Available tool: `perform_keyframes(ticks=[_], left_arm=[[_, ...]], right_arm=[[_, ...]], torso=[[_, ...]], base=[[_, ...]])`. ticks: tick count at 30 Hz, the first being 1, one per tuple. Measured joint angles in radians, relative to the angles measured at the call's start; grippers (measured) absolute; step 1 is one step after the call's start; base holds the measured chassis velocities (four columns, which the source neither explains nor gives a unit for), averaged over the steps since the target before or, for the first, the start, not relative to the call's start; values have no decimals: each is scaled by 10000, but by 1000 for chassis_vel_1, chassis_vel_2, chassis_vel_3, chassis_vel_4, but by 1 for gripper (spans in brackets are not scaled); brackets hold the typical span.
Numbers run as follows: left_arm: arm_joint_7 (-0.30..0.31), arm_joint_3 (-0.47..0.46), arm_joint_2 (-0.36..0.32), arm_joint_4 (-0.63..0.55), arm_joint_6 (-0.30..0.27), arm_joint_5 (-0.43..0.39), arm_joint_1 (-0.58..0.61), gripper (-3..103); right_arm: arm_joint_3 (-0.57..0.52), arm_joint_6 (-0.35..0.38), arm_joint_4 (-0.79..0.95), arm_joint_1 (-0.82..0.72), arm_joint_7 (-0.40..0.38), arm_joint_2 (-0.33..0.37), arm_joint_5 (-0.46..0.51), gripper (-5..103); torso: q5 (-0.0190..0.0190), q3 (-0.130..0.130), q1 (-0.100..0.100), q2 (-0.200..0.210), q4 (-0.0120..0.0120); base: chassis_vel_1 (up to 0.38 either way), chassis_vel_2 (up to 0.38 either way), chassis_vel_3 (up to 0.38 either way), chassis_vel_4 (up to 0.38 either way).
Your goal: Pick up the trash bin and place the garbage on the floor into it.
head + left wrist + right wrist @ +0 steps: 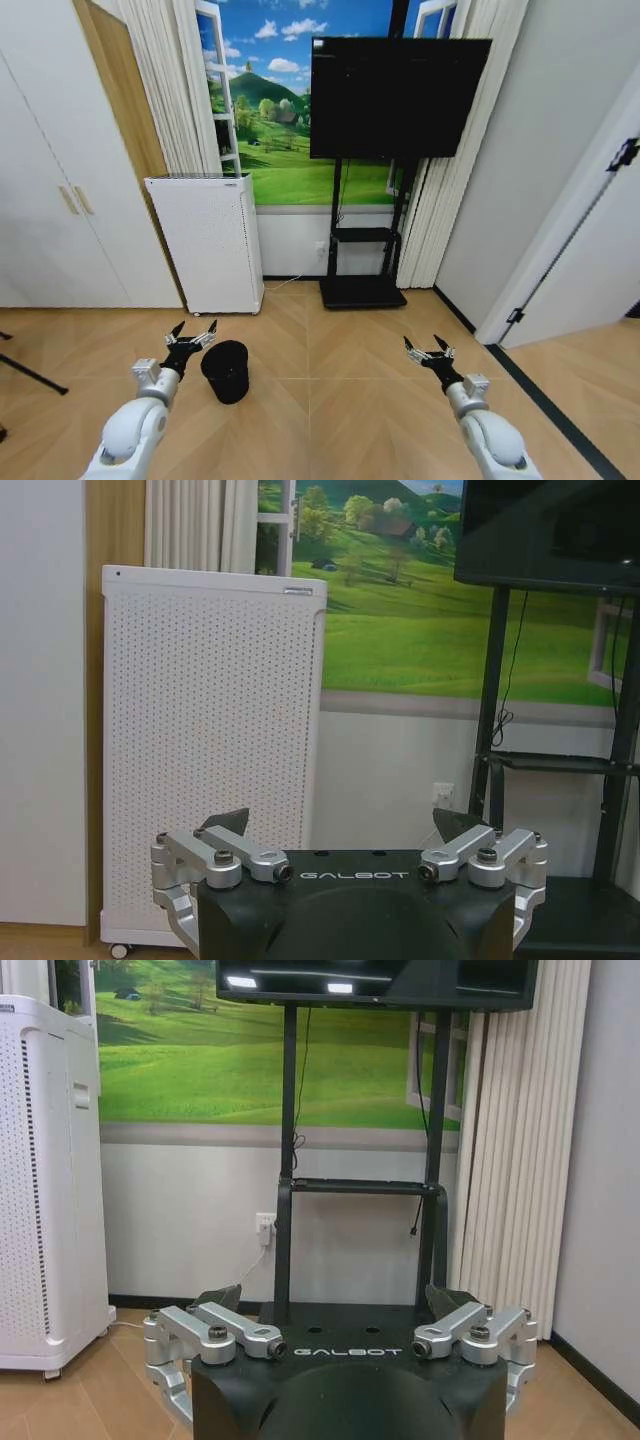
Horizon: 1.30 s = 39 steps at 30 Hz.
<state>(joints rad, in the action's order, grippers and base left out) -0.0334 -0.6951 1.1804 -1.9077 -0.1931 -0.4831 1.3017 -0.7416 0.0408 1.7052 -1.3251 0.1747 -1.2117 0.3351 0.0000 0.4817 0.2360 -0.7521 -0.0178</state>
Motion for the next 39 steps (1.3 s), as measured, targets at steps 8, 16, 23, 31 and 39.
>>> perform_keyframes(ticks=[8,16,23,31,39], left_arm=[[67,130,18,19,-16,2,-69,100],[165,237,60,-63,-58,39,-45,100],[212,238,87,-181,-97,51,32,100],[262,235,195,-240,-99,135,140,100],[522,575,275,-234,41,224,145,100]], right_arm=[[4,-221,-275,23,-21,41,-104,100],[3,-421,-473,37,-18,135,-114,100],[-11,-459,-494,44,-7,205,-75,100],[-28,-760,-523,-30,-2,186,-98,100],[7,-597,-415,-152,-36,19,1115,100]], torso=[[8,-1,-1,1,-1],[-6,-3,-4,0,-2],[3,-2,-2,1,-1],[-1,-2,-2,1,0],[2,-4,-8,-2,-2]], base=[[151,-163,-167,174],[225,-209,-233,217],[201,-214,-207,210],[206,-206,-196,216],[125,-134,-104,116]])
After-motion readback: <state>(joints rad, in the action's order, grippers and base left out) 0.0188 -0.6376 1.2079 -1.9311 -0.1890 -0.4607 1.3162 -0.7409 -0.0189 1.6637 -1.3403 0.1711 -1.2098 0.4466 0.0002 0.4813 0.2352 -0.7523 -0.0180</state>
